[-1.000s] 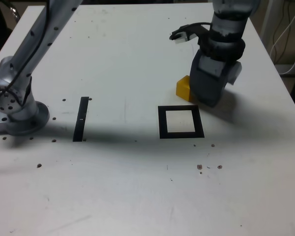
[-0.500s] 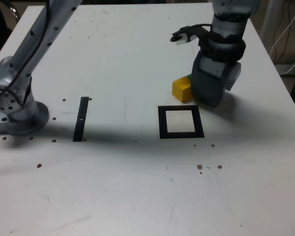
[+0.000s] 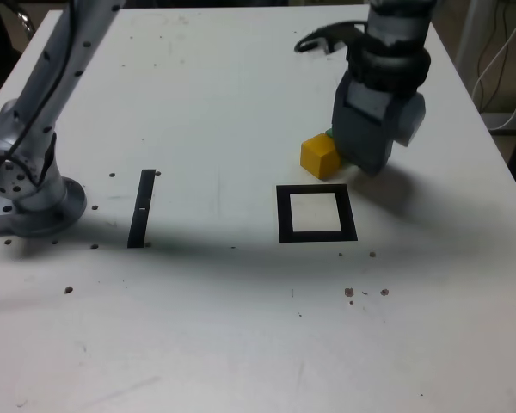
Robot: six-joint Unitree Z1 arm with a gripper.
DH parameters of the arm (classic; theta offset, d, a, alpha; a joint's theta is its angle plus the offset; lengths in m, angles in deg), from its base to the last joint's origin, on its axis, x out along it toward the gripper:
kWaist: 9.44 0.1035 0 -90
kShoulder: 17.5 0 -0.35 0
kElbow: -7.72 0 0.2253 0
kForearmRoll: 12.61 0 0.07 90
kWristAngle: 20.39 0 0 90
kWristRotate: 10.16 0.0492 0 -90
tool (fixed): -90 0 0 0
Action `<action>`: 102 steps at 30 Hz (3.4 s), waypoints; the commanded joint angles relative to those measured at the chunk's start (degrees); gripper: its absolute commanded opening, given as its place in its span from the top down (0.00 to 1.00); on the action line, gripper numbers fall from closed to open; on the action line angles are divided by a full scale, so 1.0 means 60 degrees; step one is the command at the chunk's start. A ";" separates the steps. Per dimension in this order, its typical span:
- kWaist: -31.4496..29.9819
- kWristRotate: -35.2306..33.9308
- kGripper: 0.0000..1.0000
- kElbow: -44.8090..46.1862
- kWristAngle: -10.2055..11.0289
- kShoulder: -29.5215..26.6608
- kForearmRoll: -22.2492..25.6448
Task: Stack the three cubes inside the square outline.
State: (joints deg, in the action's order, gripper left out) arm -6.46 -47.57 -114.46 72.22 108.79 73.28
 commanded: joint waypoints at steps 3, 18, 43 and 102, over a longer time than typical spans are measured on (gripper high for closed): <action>-0.0241 0.0696 0.77 0.0165 -0.0461 -0.0321 0.0084; -0.0466 0.5991 0.77 0.2770 -0.1232 -0.1497 -0.0891; -0.1783 0.4181 0.78 0.4926 0.0536 -0.2459 -0.2235; -0.1746 0.6167 0.01 0.4719 0.0646 -0.3016 -0.1903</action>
State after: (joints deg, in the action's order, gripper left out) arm -16.70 -11.98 -85.10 76.32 92.10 59.92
